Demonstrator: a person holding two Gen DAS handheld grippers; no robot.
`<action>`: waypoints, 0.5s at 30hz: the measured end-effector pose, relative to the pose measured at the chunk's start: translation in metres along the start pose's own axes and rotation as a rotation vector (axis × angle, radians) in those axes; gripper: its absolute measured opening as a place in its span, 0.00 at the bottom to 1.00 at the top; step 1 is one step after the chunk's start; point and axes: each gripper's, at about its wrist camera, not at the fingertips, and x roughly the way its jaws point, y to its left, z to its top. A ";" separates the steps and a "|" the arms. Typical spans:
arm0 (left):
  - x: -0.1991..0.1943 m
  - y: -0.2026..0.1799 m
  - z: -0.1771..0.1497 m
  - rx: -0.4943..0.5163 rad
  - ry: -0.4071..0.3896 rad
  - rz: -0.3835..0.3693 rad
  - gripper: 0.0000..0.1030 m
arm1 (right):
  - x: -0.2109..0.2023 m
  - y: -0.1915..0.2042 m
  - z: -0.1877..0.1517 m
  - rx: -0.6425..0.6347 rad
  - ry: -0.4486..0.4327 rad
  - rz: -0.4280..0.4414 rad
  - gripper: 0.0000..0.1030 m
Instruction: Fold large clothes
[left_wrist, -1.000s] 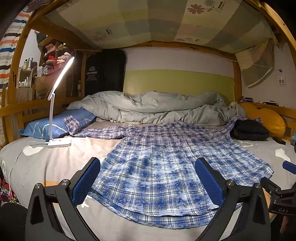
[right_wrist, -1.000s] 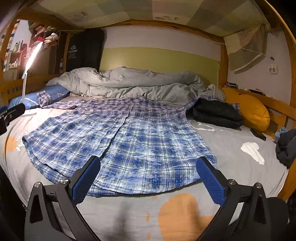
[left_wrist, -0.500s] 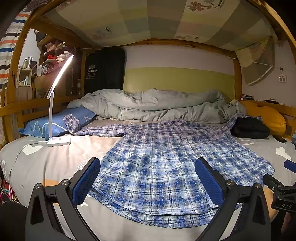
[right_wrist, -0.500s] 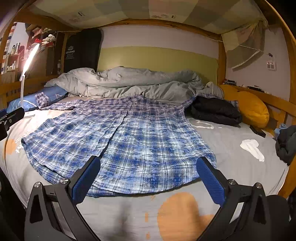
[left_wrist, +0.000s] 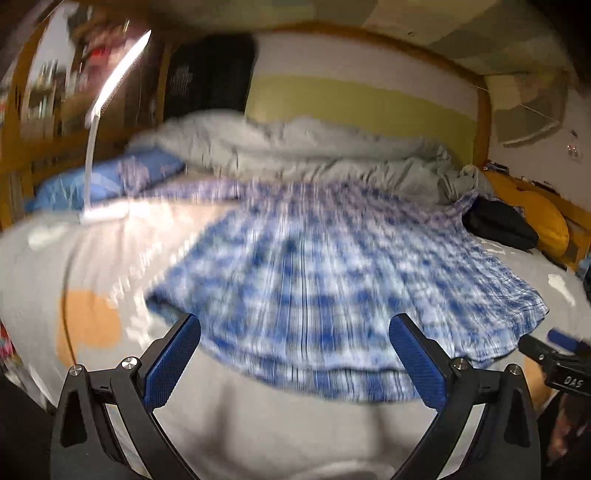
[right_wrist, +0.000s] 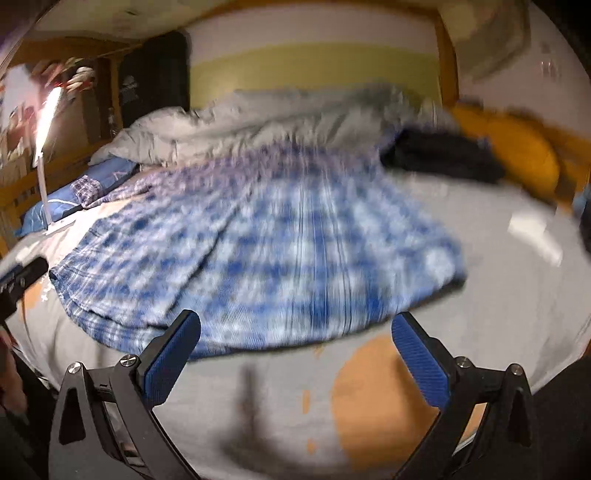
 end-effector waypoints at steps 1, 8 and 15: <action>0.003 0.004 -0.004 -0.027 0.023 -0.018 0.99 | 0.003 -0.004 -0.003 0.013 0.013 -0.005 1.00; 0.047 0.023 -0.025 -0.186 0.256 -0.118 0.73 | 0.017 -0.031 -0.010 0.129 0.063 0.006 0.97; 0.066 0.039 -0.025 -0.344 0.299 -0.214 0.72 | 0.033 -0.046 -0.010 0.233 0.095 0.077 0.96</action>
